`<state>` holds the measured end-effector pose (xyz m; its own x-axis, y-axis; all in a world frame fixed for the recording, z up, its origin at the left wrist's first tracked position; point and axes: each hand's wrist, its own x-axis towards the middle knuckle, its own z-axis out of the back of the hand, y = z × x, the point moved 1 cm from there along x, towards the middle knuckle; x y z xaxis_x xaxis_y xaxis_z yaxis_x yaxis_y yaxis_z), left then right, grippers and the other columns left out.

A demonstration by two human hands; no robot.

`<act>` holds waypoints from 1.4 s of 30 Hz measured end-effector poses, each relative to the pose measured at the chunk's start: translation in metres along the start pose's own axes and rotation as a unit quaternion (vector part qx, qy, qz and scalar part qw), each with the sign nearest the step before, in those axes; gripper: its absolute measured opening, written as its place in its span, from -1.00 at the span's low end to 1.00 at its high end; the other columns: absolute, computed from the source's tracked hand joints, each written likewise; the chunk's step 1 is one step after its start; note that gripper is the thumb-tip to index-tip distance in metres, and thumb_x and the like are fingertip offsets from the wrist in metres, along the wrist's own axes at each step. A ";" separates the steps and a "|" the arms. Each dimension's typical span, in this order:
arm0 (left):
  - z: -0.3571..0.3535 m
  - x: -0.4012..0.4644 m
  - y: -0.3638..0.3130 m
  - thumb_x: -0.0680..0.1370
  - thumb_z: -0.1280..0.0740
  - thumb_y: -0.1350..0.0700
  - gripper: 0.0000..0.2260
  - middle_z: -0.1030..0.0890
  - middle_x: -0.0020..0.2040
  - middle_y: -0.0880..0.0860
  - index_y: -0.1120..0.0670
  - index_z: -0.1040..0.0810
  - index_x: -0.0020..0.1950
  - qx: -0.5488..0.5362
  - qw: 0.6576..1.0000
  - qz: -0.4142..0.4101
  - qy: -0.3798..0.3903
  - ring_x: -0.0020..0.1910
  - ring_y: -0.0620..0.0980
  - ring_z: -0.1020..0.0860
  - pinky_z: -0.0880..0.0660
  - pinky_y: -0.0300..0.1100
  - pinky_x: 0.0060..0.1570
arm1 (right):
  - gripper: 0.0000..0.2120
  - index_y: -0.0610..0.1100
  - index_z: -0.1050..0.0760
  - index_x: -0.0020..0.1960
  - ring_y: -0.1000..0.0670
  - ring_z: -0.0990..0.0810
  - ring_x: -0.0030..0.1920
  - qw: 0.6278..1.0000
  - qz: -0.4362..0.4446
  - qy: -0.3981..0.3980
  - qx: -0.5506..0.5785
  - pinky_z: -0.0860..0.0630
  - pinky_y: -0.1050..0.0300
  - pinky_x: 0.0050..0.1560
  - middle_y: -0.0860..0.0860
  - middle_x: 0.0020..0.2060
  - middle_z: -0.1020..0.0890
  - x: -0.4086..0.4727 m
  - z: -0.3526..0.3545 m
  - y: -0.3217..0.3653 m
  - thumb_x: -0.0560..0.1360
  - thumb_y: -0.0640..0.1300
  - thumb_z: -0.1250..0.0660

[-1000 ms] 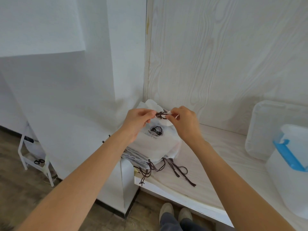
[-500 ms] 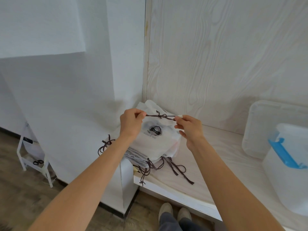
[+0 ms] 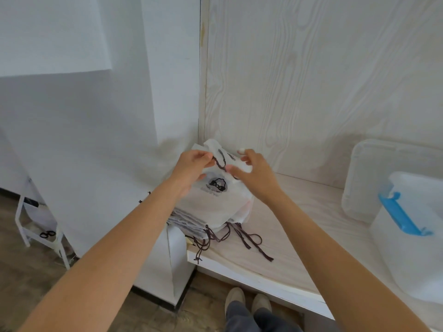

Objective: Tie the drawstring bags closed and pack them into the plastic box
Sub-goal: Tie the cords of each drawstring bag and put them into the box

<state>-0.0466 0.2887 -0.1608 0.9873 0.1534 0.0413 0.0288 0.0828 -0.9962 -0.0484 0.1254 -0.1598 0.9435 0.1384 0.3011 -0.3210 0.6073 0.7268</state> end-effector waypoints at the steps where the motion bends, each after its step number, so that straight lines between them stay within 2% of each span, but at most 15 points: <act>1: -0.002 0.000 -0.002 0.60 -0.23 0.15 -0.82 -0.62 0.02 0.06 0.19 -0.53 0.12 -0.025 1.000 0.011 0.013 0.03 -0.09 -0.58 -0.50 -0.15 -0.03 | -0.36 -0.08 -0.27 0.40 -0.01 -0.38 0.25 0.999 0.013 0.019 -0.041 -0.35 0.10 0.17 -0.04 0.24 -0.42 0.003 -0.005 0.002 0.42 0.07 -0.41; 4: -0.006 0.002 -0.012 0.59 -0.25 0.14 -0.85 -0.63 0.06 0.08 0.17 -0.55 0.05 -0.062 0.997 0.008 0.050 0.08 -0.06 -0.60 -0.52 -0.06 0.08 | -0.27 -0.07 -0.11 0.47 -0.07 -0.35 0.31 0.994 0.007 0.018 -0.106 -0.37 0.01 0.16 -0.05 0.31 -0.39 0.013 -0.012 0.006 0.43 -0.01 -0.42; 8: -0.012 0.004 -0.027 0.57 -0.29 0.13 -0.90 -0.63 -0.01 0.04 0.13 -0.56 0.01 -0.077 0.995 -0.010 0.068 0.08 -0.07 -0.60 -0.50 -0.06 0.12 | -0.69 -0.12 -0.40 0.26 -0.13 -0.52 0.10 0.985 0.007 -0.048 -0.166 -0.45 0.02 -0.03 -0.09 0.11 -0.54 0.028 -0.001 0.011 0.53 -0.16 -0.28; 13: -0.030 0.009 -0.035 0.46 -0.43 0.05 -0.63 -0.51 0.23 0.02 0.04 -0.45 0.23 -0.063 0.997 -0.011 0.051 0.23 -0.04 -0.47 -0.43 -0.02 0.23 | -0.81 -0.13 -0.52 0.11 -0.02 -0.45 -0.18 0.987 -0.003 -0.154 -0.050 -0.32 0.16 -0.27 -0.02 -0.19 -0.57 0.029 0.038 0.023 0.51 -0.17 -0.27; 18: -0.066 0.005 -0.035 0.42 -0.45 -0.10 -0.26 -0.31 0.41 0.04 0.07 -0.20 0.48 -0.022 0.993 0.082 0.086 0.33 0.02 -0.33 -0.38 -0.04 0.19 | -0.83 -0.13 -0.56 0.06 -0.02 -0.49 -0.17 0.979 -0.006 -0.200 0.031 -0.41 0.14 -0.15 -0.03 -0.23 -0.56 0.016 0.086 0.034 0.47 -0.16 -0.34; 20: -0.080 -0.001 -0.035 0.36 -0.44 -0.23 -0.17 -0.33 0.39 0.04 0.06 -0.17 0.49 0.002 0.987 0.115 0.116 0.33 0.06 -0.35 -0.38 -0.01 0.17 | -0.83 -0.12 -0.57 0.04 0.00 -0.50 -0.20 0.972 -0.009 -0.213 0.093 -0.45 0.14 -0.17 -0.01 -0.25 -0.55 0.008 0.104 0.038 0.46 -0.15 -0.37; 23: -0.096 -0.013 -0.034 0.14 -0.46 -0.38 -0.11 -0.52 0.20 0.05 0.04 -0.37 0.35 -0.031 0.973 0.164 0.161 0.12 0.06 -0.49 -0.42 -0.05 0.07 | -0.90 -0.11 -0.56 -0.04 0.02 -0.51 -0.25 0.957 -0.044 -0.223 0.179 -0.54 0.12 -0.20 0.03 -0.30 -0.54 -0.002 0.123 0.036 0.44 -0.16 -0.39; 26: -0.113 -0.025 -0.030 0.17 -0.43 -0.41 -0.25 -0.61 -0.11 0.08 0.06 -0.50 0.17 -0.075 0.955 0.196 0.210 -0.13 0.06 -0.55 -0.47 -0.11 0.01 | -0.94 -0.09 -0.57 -0.12 -0.03 -0.55 -0.20 0.938 -0.071 -0.240 0.238 -0.58 -0.03 -0.09 0.03 -0.28 -0.57 -0.010 0.135 0.028 0.40 -0.17 -0.41; 28: -0.127 -0.033 -0.028 0.22 -0.39 -0.42 -0.26 -0.62 -0.04 0.07 0.02 -0.48 0.23 -0.115 0.939 0.213 0.243 -0.01 0.09 -0.58 -0.48 -0.04 0.13 | -0.92 -0.06 -0.54 -0.20 -0.03 -0.55 -0.24 0.920 -0.082 -0.262 0.279 -0.56 0.02 -0.13 0.03 -0.30 -0.57 -0.017 0.145 0.024 0.42 -0.21 -0.40; 30: -0.140 -0.046 -0.036 0.35 -0.32 -0.39 -0.48 -0.57 0.02 0.07 -0.03 -0.46 0.10 -0.150 0.930 0.221 0.253 0.18 0.12 -0.53 -0.41 0.08 0.23 | -0.87 -0.07 -0.50 -0.24 -0.03 -0.54 -0.27 0.900 -0.091 -0.286 0.316 -0.56 0.05 -0.17 0.02 -0.32 -0.55 -0.026 0.160 0.018 0.43 -0.24 -0.38; 33: -0.158 -0.068 -0.051 0.48 -0.31 -0.21 -0.63 -0.50 -0.12 0.14 0.07 -0.34 -0.17 -0.183 0.927 0.232 0.232 0.09 0.14 -0.50 -0.40 0.03 0.24 | -0.80 -0.11 -0.41 -0.32 -0.06 -0.47 -0.27 0.875 -0.110 -0.338 0.328 -0.51 0.02 -0.17 -0.02 -0.36 -0.49 -0.040 0.187 0.000 0.42 -0.19 -0.39; 35: -0.173 -0.079 -0.064 0.48 -0.35 -0.14 -0.72 -0.52 -0.15 0.13 0.06 -0.41 -0.13 -0.179 0.932 0.209 0.237 -0.09 0.09 -0.53 -0.48 -0.07 0.03 | -0.80 -0.11 -0.38 -0.26 -0.05 -0.46 -0.27 0.857 -0.121 -0.372 0.335 -0.49 0.03 -0.16 -0.01 -0.33 -0.48 -0.054 0.207 -0.014 0.44 -0.16 -0.39; 37: -0.187 -0.086 -0.081 0.50 -0.36 -0.07 -0.75 -0.55 -0.15 0.06 0.06 -0.50 0.04 -0.156 0.939 0.172 0.253 -0.24 0.01 -0.55 -0.49 -0.17 -0.19 | -0.82 -0.10 -0.37 -0.07 0.02 -0.47 -0.32 0.840 -0.128 -0.402 0.340 -0.51 0.09 -0.19 0.01 -0.26 -0.49 -0.069 0.224 -0.026 0.46 -0.16 -0.38; 40: -0.219 -0.099 -0.105 0.49 -0.39 0.03 -0.48 -0.55 0.14 0.03 -0.01 -0.30 0.41 -0.110 0.958 0.115 0.238 -0.10 0.03 -0.57 -0.51 -0.13 -0.12 | -0.64 0.00 -0.34 0.24 0.08 -0.44 -0.32 0.852 -0.126 -0.441 0.253 -0.52 0.27 -0.36 0.00 -0.15 -0.46 -0.100 0.257 -0.046 0.50 -0.25 -0.28; 42: -0.242 -0.107 -0.116 0.43 -0.46 0.05 -0.36 -0.47 0.31 0.02 -0.03 -0.27 0.45 -0.063 0.969 0.072 0.227 0.00 0.00 -0.55 -0.51 -0.13 -0.06 | -0.59 0.04 -0.40 0.27 0.01 -0.48 -0.21 0.869 -0.122 -0.456 0.149 -0.59 0.09 -0.14 -0.09 0.04 -0.49 -0.119 0.279 -0.060 0.50 -0.31 -0.18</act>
<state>-0.1178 0.0249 -0.0686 0.9484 -0.2978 -0.1087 -0.1241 -0.0335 -0.9917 -0.1646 -0.1455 -0.0667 0.5720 -0.7262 0.3814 -0.2571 0.2828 0.9241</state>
